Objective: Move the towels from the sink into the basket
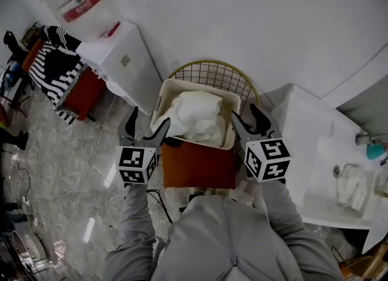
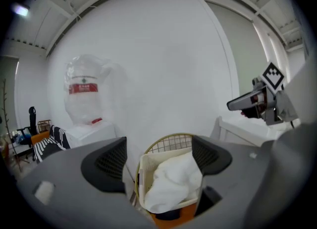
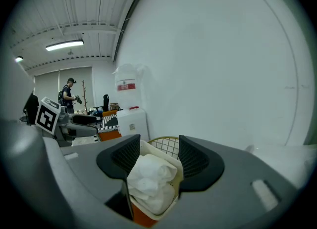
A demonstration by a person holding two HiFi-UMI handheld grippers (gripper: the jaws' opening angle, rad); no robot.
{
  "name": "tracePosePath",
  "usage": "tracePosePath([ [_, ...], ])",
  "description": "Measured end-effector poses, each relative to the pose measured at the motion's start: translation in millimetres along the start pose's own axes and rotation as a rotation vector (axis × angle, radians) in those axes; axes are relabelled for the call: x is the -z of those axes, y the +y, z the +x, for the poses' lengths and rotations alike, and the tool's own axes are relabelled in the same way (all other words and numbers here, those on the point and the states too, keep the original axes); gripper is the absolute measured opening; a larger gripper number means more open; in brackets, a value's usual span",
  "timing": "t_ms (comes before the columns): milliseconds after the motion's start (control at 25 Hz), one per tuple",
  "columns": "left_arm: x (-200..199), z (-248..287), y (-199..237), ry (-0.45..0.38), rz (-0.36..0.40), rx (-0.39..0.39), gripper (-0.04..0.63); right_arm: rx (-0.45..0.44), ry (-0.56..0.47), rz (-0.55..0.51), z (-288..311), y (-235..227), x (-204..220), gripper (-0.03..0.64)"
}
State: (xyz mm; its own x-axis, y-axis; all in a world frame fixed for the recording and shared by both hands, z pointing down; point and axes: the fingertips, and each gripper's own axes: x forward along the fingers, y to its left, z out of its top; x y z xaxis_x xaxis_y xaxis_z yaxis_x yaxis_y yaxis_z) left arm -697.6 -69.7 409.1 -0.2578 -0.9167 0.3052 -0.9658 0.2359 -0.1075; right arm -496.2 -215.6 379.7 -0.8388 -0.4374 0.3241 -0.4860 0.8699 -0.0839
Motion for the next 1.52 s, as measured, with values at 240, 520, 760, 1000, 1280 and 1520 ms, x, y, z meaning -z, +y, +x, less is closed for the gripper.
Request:
tracePosePath([
  [240,-22.2,-31.5,-0.3,-0.119,-0.079,-0.052,0.44,-0.012,-0.021,-0.001,-11.8,10.4,-5.9,0.23],
  [520,-35.1,-49.8,-5.5,-0.183,-0.091,-0.095,0.44,-0.038,-0.017,0.01,-21.7,24.1,1.4,0.229],
  [760,-39.3,-64.2,-7.8,-0.209,-0.096,-0.148,0.44,-0.012,-0.025,0.034,-30.9,21.7,11.7,0.229],
  [1000,-31.2,-66.2,-15.1,-0.194,-0.112,-0.152,0.44,0.024,-0.036,0.049,-37.3,11.3,14.6,0.229],
  [1280,-30.8,-63.3,-15.7,-0.19,-0.112,-0.15,0.44,0.024,-0.043,0.044,-37.1,9.2,13.3,0.229],
  [1520,-30.2,-64.0,-10.2,-0.193,-0.116,-0.161,0.44,0.024,-0.033,0.031,-32.9,11.6,16.6,0.227],
])
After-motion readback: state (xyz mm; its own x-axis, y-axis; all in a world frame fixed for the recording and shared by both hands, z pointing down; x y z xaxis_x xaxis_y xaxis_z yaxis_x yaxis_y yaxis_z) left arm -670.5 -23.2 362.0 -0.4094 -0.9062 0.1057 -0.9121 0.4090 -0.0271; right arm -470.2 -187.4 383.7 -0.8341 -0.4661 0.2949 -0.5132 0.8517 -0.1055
